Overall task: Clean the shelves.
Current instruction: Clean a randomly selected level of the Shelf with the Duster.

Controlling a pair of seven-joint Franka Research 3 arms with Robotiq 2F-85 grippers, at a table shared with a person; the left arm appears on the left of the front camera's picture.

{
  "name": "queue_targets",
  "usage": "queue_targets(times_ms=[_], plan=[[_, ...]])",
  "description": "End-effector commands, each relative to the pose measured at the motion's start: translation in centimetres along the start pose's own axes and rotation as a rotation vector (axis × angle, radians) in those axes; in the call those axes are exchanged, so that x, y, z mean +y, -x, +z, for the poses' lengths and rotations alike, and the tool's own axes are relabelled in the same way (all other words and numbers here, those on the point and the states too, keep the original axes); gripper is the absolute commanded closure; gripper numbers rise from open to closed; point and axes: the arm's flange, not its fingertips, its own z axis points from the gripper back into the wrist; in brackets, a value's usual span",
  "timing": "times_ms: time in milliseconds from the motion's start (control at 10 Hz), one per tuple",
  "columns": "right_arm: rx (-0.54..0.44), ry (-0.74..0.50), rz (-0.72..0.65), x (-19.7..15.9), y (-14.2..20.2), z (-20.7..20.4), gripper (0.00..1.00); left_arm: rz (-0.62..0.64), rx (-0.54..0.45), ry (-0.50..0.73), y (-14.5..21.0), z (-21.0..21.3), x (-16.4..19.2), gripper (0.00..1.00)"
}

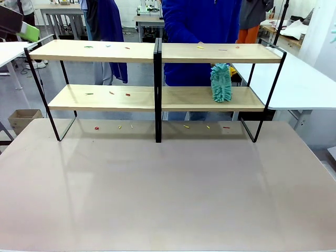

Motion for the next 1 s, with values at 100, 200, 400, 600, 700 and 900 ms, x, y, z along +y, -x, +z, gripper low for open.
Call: queue_targets(times_ms=[100, 200, 400, 600, 700, 900], plan=[[0.047, -0.005, 0.012, 1.0, -0.3, -0.6, 0.87, -0.003, 0.0, 0.004, 0.0, 0.0, 0.1, 0.0], [0.047, -0.005, 0.012, 1.0, -0.3, -0.6, 0.87, -0.003, 0.0, 0.004, 0.0, 0.0, 0.1, 0.0], [0.047, -0.005, 0.012, 1.0, -0.3, -0.6, 0.87, -0.003, 0.0, 0.004, 0.0, 0.0, 0.1, 0.0], [0.044, 0.002, 0.033, 0.6, -2.0, -1.5, 0.87, -0.003, 0.0, 0.004, 0.0, 0.0, 0.1, 0.0], [0.044, 0.011, 0.066, 1.8, -3.9, -2.0, 0.87, -0.003, 0.0, 0.004, 0.0, 0.0, 0.1, 0.0], [0.046, 0.045, 0.043, 3.8, -11.3, -5.2, 0.87, -0.003, 0.0, 0.004, 0.0, 0.0, 0.1, 0.0]])
